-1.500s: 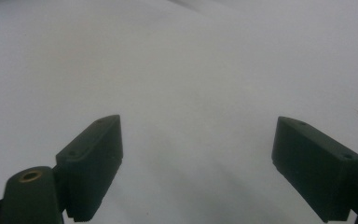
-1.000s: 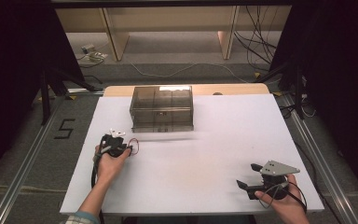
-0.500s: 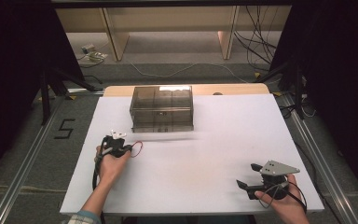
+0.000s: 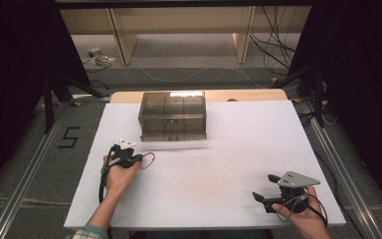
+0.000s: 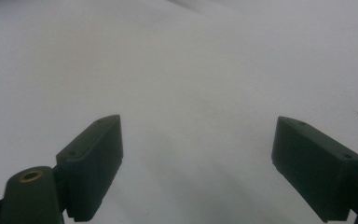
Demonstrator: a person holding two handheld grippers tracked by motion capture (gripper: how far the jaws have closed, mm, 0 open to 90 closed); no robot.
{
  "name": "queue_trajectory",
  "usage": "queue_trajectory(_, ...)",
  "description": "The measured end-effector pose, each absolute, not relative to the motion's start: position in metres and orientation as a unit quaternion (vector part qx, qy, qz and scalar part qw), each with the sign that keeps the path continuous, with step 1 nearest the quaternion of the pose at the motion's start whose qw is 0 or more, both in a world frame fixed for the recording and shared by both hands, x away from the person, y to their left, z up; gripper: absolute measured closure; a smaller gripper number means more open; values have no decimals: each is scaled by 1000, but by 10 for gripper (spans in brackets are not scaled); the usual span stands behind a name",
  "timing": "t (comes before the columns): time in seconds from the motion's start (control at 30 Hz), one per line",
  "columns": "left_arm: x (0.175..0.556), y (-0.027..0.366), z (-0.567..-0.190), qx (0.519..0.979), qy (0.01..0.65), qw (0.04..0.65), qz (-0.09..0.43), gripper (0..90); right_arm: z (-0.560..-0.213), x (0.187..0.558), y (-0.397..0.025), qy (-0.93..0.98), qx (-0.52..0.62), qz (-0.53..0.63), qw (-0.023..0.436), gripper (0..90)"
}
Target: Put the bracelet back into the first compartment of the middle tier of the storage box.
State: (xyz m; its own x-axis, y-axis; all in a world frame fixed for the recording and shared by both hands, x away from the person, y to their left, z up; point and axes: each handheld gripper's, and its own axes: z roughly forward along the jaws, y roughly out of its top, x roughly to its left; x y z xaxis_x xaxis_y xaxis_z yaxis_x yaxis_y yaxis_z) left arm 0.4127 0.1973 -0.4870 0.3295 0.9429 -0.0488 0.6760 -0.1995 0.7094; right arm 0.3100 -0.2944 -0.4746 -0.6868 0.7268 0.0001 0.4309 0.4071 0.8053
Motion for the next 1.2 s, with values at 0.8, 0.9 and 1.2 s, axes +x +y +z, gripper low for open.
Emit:
queue_trajectory(0.8,406,192,-471,747,522,350,215,882,-474,310,-294,819,354,415,178,171)
queue_trajectory(0.9,405,191,-470,748,521,351,215,883,-475,310,-294,819,354,414,178,171)
queue_trajectory(1.2,404,190,-466,747,517,356,220,883,-475,310,-294,819,354,415,177,171)
